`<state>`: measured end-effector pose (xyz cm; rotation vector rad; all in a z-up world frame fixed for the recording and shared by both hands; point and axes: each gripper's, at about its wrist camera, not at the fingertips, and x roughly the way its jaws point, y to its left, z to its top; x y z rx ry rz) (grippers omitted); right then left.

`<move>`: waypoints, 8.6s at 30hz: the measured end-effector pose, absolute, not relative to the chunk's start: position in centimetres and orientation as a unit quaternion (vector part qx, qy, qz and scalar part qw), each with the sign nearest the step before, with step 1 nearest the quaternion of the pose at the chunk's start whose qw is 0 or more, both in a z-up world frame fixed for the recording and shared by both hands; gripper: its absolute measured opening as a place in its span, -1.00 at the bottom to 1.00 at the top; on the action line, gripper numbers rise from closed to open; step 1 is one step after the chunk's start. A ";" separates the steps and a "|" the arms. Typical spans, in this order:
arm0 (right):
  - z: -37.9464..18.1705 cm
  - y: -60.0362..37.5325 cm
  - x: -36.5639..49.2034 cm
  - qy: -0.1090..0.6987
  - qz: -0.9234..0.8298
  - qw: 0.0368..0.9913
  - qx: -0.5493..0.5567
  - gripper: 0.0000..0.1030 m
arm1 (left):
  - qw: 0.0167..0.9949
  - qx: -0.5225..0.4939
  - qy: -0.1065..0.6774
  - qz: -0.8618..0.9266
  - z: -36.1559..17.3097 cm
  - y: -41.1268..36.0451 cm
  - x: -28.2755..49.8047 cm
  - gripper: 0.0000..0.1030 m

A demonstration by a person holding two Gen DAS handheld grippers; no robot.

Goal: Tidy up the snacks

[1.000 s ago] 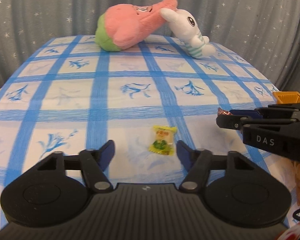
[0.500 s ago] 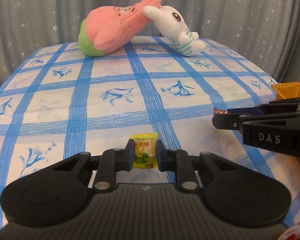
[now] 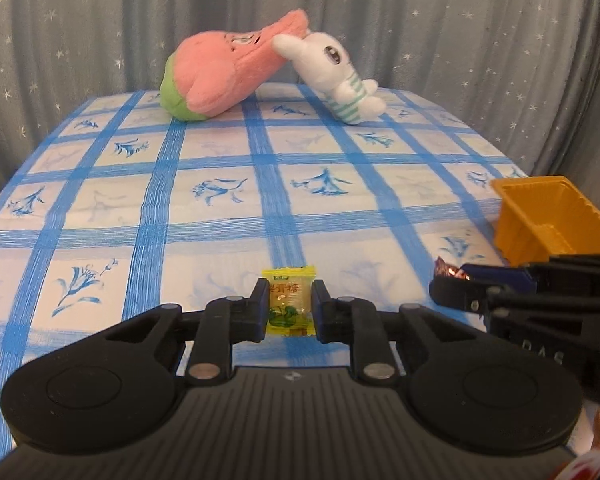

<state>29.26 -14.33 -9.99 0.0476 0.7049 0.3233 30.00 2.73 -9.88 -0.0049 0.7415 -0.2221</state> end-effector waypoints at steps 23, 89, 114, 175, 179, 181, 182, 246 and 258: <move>-3.9 -21.5 13.4 0.328 0.096 0.938 0.064 -0.58 | 0.924 -0.046 0.359 -0.123 -3.6 -2.2 14.9 -0.63; -3.7 -38.3 15.0 0.324 -0.014 0.940 0.102 -0.58 | 0.891 0.011 0.379 -0.249 -4.6 -21.0 19.6 -0.63; -4.9 -38.6 17.2 0.328 -0.014 0.939 0.101 -0.58 | 0.888 0.026 0.388 -0.243 -6.4 -21.9 21.5 -0.47; -2.0 -37.3 9.5 0.347 0.005 0.929 0.127 0.42 | 0.915 0.009 0.368 -0.163 -2.6 -13.5 14.0 0.99; -1.6 -36.1 7.8 0.352 0.006 0.928 0.120 0.46 | 0.916 -0.005 0.370 -0.156 -1.9 -12.6 12.3 0.99; -1.5 -35.6 7.1 0.355 0.007 0.927 0.120 0.47 | 0.916 -0.005 0.371 -0.151 -1.6 -12.2 11.5 0.99; -1.5 -35.3 6.8 0.356 0.008 0.927 0.119 0.47 | 0.916 -0.010 0.371 -0.152 -1.5 -12.0 11.1 0.99; 3.7 -30.4 -4.6 0.321 0.016 0.943 0.082 0.48 | 0.935 -0.009 0.333 -0.119 4.0 -8.1 -0.3 1.00; 3.7 -30.5 -4.6 0.321 0.016 0.943 0.082 0.48 | 0.935 -0.009 0.333 -0.119 4.0 -8.2 -0.4 1.00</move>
